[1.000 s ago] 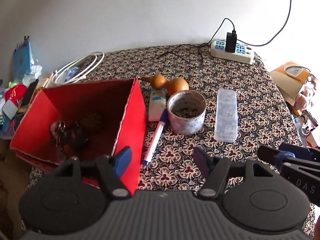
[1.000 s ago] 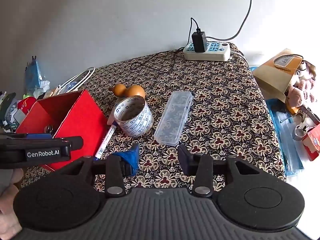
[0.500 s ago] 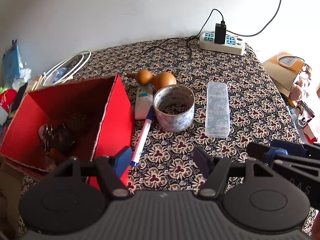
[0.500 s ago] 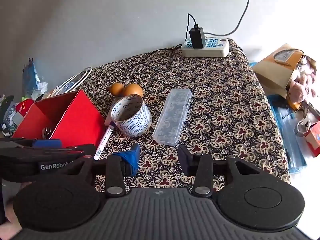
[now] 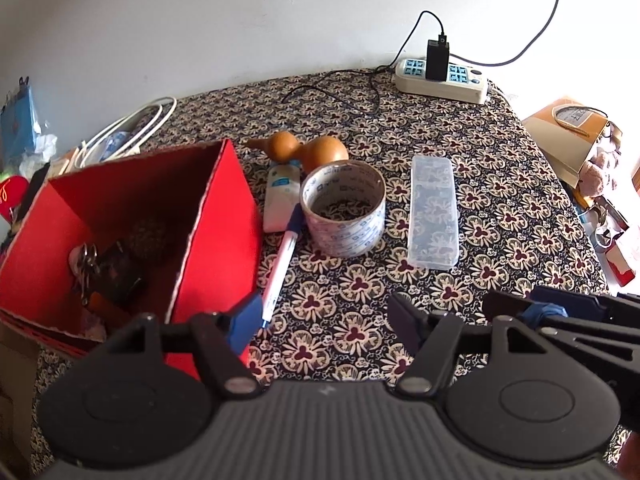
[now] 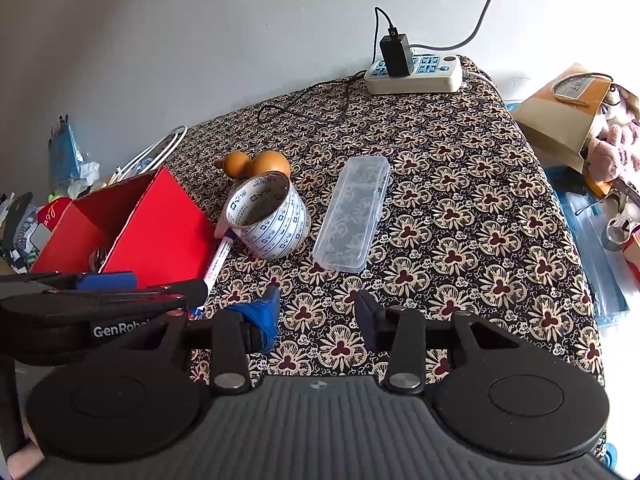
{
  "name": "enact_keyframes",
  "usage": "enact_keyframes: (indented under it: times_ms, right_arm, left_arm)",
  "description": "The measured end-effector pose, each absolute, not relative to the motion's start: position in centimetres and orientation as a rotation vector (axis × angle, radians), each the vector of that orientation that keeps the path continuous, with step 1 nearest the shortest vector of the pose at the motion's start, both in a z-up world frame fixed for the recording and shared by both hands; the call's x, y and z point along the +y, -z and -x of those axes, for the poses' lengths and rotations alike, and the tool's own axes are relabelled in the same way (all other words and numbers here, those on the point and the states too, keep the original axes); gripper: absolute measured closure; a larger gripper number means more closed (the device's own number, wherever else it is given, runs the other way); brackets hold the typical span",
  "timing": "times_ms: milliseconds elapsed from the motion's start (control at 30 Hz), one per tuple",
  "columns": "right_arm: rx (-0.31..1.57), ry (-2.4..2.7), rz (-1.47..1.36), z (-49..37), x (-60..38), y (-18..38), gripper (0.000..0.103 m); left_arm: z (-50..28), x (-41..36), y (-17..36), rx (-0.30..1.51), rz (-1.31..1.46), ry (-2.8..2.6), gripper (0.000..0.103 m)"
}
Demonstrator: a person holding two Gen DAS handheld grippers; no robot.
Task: Organize rigid objects
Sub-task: 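Move the right tool toward the white printed tape roll, then close the right tool on the rim of the tape roll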
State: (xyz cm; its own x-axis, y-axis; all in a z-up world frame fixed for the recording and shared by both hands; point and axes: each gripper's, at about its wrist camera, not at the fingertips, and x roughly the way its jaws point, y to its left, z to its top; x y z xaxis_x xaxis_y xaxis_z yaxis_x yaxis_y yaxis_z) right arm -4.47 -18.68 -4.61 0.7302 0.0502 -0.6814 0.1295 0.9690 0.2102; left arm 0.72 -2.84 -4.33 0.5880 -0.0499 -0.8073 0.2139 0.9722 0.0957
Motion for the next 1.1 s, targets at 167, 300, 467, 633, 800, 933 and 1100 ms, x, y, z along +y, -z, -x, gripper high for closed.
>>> enact_keyframes:
  times_ms: [167, 300, 467, 633, 800, 933, 1100]
  right_arm:
    - [0.698, 0.037, -0.230, 4.9, -18.6, 4.8, 0.079]
    - [0.687, 0.021, -0.257, 4.9, -19.4, 5.4, 0.079]
    - [0.689, 0.046, -0.332, 3.9, -21.3, 6.4, 0.079]
    - [0.711, 0.049, -0.416, 1.5, -22.8, 7.2, 0.078]
    - [0.708, -0.021, -0.548, -1.4, -23.7, 6.9, 0.078]
    - [0.684, -0.068, -0.568, -4.3, -23.0, 6.4, 0.078]
    - [0.705, -0.116, -0.494, -8.2, -21.5, 6.7, 0.078]
  left_arm:
    - [0.2, -2.4, 4.9, 0.887, -0.127, 0.210, 0.033]
    - [0.5, -2.5, 6.1, 0.875, -0.100, 0.229, 0.032]
    - [-0.2, -3.1, 8.0, 0.906, -0.121, 0.268, 0.025]
    - [-1.0, -4.5, 8.8, 0.802, -0.232, 0.272, 0.021]
    - [-3.3, -4.5, 9.8, 0.703, -0.307, 0.216, 0.021]
    - [-5.6, -3.8, 10.6, 0.716, -0.266, 0.235, 0.021]
    - [-6.8, -4.4, 11.8, 0.681, -0.295, 0.259, 0.020]
